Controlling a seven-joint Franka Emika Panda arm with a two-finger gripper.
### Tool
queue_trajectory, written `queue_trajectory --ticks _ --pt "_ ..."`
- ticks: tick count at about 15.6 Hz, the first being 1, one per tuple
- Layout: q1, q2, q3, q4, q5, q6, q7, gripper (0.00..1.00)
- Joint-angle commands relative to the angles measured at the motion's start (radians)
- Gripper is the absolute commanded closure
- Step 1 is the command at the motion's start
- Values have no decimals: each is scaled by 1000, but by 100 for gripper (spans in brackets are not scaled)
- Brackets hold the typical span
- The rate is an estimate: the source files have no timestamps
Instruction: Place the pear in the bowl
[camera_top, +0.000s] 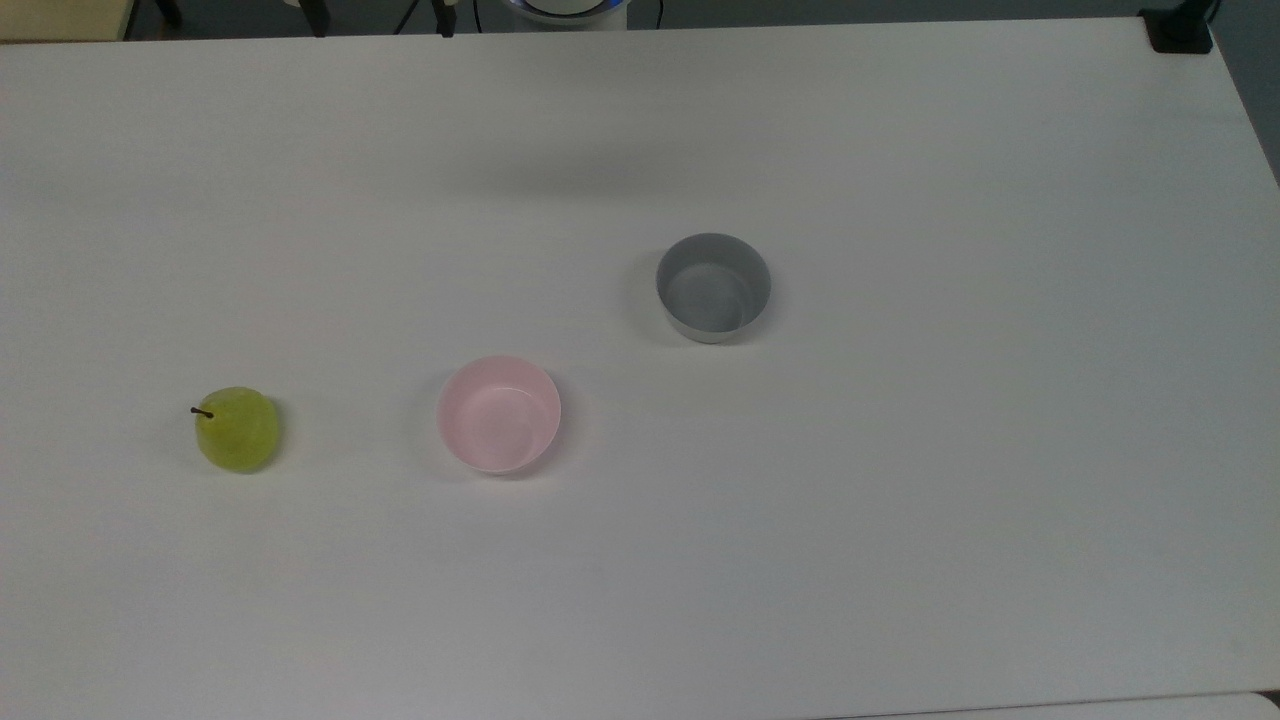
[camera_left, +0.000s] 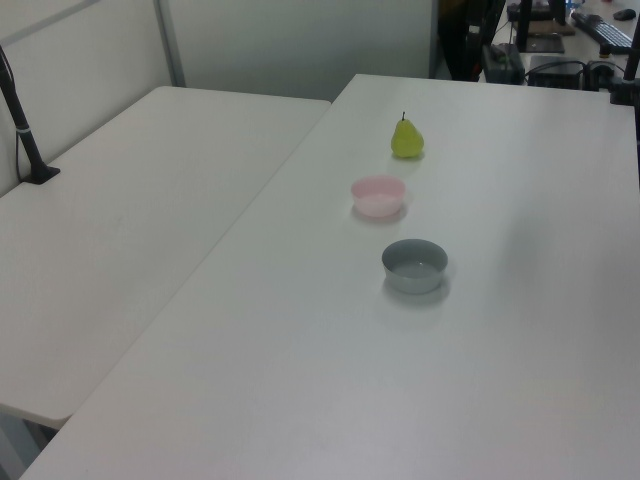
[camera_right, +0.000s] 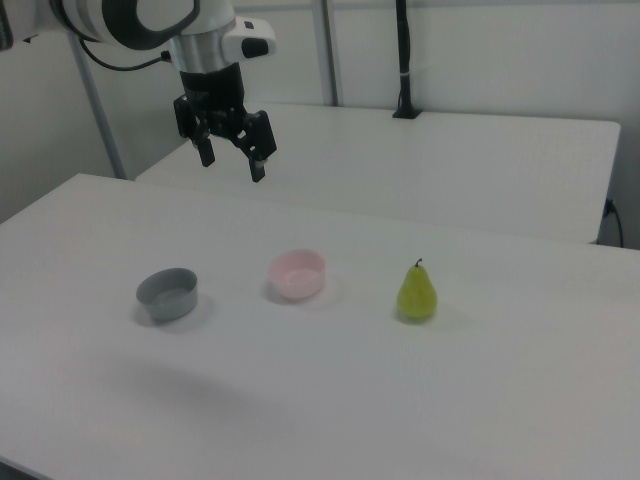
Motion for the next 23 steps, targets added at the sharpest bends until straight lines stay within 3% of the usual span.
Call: queue_trajectory --ticks 1,18,23 --pt "22 -19 -17 -37 -15 31 -17 0" --pt "19 -19 -15 -34 -18 27 -24 0" --pt "1 6 -18 -27 -18 28 -213 0"
